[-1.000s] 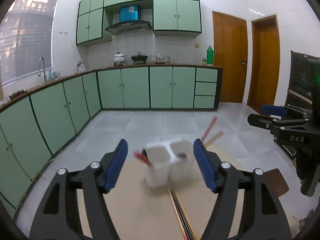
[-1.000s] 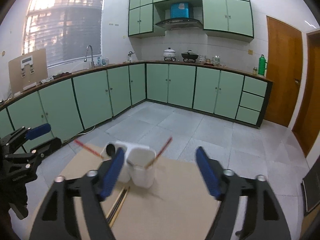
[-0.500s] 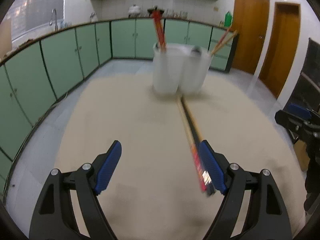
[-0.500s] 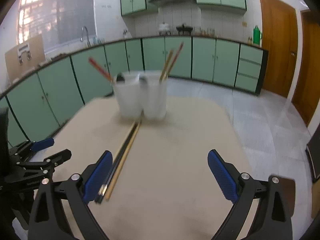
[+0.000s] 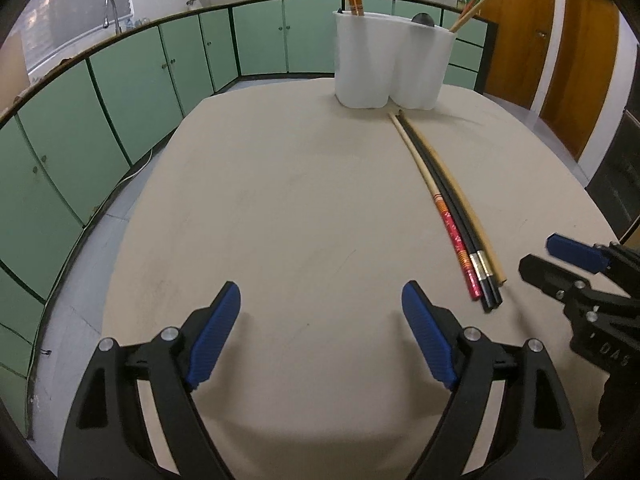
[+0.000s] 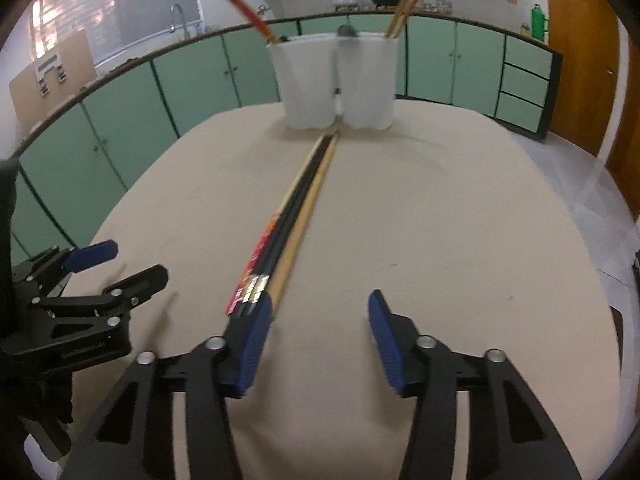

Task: Organize utensils
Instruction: 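Grasp another plain wooden chopstick with the right tool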

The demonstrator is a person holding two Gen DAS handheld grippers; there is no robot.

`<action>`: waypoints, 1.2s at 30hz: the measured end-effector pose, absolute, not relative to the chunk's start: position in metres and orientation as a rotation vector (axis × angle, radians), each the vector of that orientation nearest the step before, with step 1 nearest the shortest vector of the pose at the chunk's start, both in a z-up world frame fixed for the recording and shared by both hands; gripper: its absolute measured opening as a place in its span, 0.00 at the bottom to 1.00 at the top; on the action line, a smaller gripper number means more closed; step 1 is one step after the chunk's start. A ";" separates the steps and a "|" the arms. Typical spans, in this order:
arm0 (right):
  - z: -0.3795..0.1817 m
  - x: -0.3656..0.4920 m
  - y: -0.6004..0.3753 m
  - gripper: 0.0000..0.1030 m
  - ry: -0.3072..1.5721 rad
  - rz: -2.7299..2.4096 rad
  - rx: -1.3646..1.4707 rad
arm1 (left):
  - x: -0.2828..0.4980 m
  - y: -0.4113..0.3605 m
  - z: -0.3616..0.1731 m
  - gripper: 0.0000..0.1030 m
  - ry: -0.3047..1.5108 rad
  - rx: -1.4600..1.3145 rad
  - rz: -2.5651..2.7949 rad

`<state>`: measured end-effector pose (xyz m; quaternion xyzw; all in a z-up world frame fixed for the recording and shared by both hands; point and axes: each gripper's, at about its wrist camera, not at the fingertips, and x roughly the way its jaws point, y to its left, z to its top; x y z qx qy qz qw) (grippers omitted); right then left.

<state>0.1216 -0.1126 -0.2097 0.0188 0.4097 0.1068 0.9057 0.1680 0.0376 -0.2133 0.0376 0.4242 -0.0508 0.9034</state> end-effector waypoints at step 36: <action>-0.215 0.128 -0.083 0.19 0.879 0.278 0.028 | 0.171 0.044 -0.217 0.82 0.893 0.043 -0.090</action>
